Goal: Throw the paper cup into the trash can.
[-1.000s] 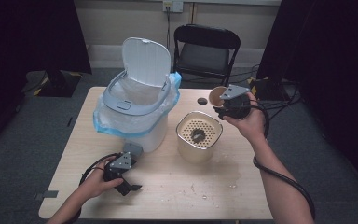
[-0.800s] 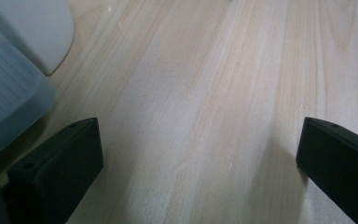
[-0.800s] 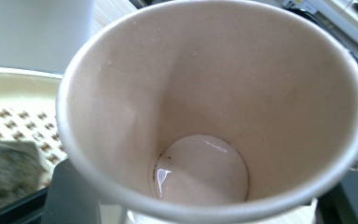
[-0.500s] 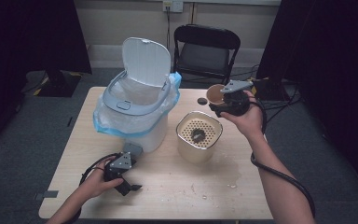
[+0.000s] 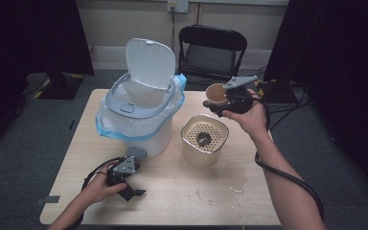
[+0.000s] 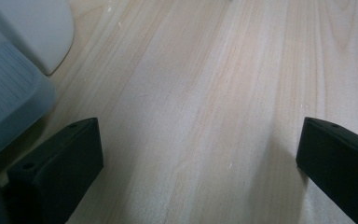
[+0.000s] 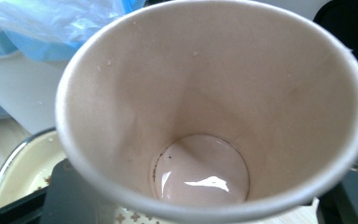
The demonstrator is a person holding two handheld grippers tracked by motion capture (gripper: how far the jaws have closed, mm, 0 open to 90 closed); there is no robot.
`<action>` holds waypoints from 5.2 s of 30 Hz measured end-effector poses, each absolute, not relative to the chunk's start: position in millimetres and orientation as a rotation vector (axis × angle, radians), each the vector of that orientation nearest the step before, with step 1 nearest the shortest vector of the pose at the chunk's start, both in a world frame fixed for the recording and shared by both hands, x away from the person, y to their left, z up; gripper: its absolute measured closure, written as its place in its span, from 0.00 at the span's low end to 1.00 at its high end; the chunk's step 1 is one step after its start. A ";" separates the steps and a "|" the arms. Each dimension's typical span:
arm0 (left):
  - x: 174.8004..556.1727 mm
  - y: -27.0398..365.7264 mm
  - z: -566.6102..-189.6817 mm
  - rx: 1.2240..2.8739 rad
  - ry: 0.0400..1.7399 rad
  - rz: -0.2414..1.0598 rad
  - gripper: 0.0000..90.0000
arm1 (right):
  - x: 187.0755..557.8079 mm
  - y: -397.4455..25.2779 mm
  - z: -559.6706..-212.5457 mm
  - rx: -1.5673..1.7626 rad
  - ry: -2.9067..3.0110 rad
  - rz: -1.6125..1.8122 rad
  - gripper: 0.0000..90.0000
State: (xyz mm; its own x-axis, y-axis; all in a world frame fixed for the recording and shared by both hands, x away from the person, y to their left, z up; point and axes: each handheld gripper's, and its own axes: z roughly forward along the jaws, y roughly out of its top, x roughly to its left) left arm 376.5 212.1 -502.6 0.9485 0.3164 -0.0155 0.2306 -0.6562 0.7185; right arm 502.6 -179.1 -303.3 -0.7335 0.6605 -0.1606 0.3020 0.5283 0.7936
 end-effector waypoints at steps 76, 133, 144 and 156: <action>376.4 212.1 -502.7 2.314 0.385 0.137 0.00 | 517.9 -96.9 -215.8 0.648 2.461 1.162 0.36; 376.4 212.1 -502.8 2.313 0.384 0.138 0.00 | 530.3 -1.2 -237.1 0.536 2.558 1.288 0.19; 376.4 212.1 -502.7 2.314 0.385 0.138 0.00 | 526.0 -30.5 -236.6 0.569 2.550 1.273 0.21; 376.4 212.1 -502.7 2.314 0.385 0.138 0.00 | 534.4 -56.6 -237.1 0.656 2.510 1.242 0.23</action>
State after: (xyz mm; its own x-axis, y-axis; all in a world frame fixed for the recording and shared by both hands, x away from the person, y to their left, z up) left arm 376.4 212.1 -502.7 0.9485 0.3162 -0.0182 0.2327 -0.6570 0.7171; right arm 534.4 -56.6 -237.1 -0.8630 0.5040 -0.0354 0.2777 0.5316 0.8001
